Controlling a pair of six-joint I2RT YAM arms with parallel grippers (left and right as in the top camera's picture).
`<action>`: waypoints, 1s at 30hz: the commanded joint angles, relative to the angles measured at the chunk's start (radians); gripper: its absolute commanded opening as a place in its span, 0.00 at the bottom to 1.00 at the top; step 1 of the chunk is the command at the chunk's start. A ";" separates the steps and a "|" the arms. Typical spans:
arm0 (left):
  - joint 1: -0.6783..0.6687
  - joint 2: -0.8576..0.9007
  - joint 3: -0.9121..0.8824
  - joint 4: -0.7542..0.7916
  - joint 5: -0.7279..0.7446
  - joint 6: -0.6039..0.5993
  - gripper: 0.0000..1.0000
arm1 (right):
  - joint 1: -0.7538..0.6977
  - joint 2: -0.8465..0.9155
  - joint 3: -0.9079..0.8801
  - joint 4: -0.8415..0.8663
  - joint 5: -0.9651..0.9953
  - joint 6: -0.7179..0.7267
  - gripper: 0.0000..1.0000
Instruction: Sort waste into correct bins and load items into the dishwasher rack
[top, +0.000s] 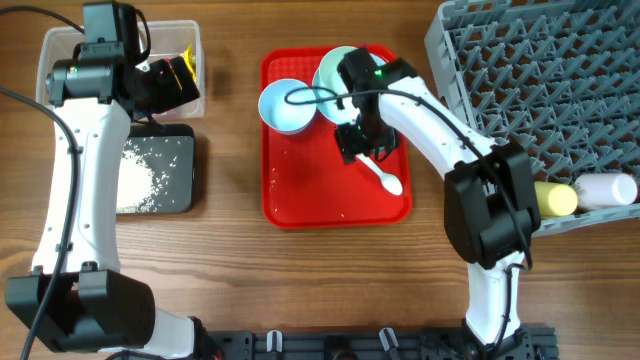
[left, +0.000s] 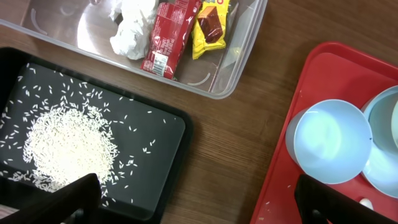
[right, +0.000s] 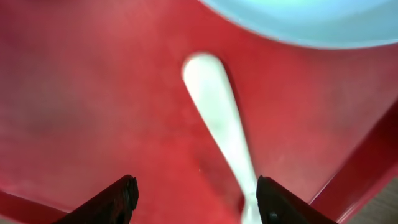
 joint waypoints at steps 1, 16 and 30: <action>0.005 0.010 -0.003 -0.004 0.001 -0.008 1.00 | 0.001 -0.007 -0.080 0.016 0.104 -0.060 0.67; 0.005 0.010 -0.003 -0.004 0.001 -0.008 1.00 | -0.038 -0.007 -0.237 0.079 0.003 -0.058 0.29; 0.005 0.010 -0.003 -0.003 0.002 -0.009 1.00 | -0.038 -0.010 -0.224 0.098 -0.070 0.000 0.04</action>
